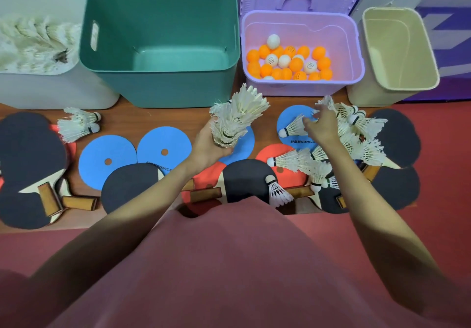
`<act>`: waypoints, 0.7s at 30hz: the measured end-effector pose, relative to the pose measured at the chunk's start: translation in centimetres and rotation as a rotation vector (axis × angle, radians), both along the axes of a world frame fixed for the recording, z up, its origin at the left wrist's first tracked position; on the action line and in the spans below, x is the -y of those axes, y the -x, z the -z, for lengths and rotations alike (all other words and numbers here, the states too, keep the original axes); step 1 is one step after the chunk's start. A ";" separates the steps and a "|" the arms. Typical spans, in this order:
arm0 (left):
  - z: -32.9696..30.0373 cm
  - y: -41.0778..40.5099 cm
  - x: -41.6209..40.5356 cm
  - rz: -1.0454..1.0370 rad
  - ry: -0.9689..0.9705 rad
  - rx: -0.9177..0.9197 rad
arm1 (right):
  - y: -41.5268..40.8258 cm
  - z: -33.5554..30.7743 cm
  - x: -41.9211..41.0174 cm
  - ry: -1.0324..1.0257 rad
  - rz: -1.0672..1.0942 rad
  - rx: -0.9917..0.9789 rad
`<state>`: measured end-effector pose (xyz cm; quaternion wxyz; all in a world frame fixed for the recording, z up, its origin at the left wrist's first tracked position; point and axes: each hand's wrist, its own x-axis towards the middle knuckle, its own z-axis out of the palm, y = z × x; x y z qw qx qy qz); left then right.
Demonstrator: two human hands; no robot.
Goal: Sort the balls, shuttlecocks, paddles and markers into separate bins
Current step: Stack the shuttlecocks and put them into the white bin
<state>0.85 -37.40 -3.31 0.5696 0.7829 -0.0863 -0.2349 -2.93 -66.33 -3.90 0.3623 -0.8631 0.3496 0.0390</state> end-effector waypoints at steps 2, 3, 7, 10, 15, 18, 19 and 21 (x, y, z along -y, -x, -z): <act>0.0 0.0 -0.3 0.001 -0.004 -0.005 | 0.0 0.7 -0.6 -0.004 -0.021 -0.098; 0.1 0.0 -0.4 -0.001 -0.005 -0.011 | 0.0 0.9 -1.0 0.003 -0.031 -0.118; 0.8 -0.3 -1.2 0.003 -0.024 -0.034 | -0.2 1.1 -2.0 0.021 -0.033 -0.090; 1.7 -0.5 -2.1 0.008 -0.068 -0.041 | -0.6 -0.5 -3.1 0.025 -0.084 0.035; 1.3 -0.1 -2.5 -0.042 -0.110 -0.024 | -1.0 -6.8 -6.2 -0.109 -0.074 0.616; 1.3 0.0 -2.5 -0.057 -0.096 -0.033 | -1.1 -9.3 -8.0 -0.136 -0.110 0.769; 1.3 0.0 -2.5 -0.059 -0.094 -0.034 | -1.2 -9.5 -8.4 -0.130 -0.153 0.740; 1.2 0.0 -2.5 -0.057 -0.075 -0.029 | -1.4 -9.3 -9.4 -0.137 -0.290 0.596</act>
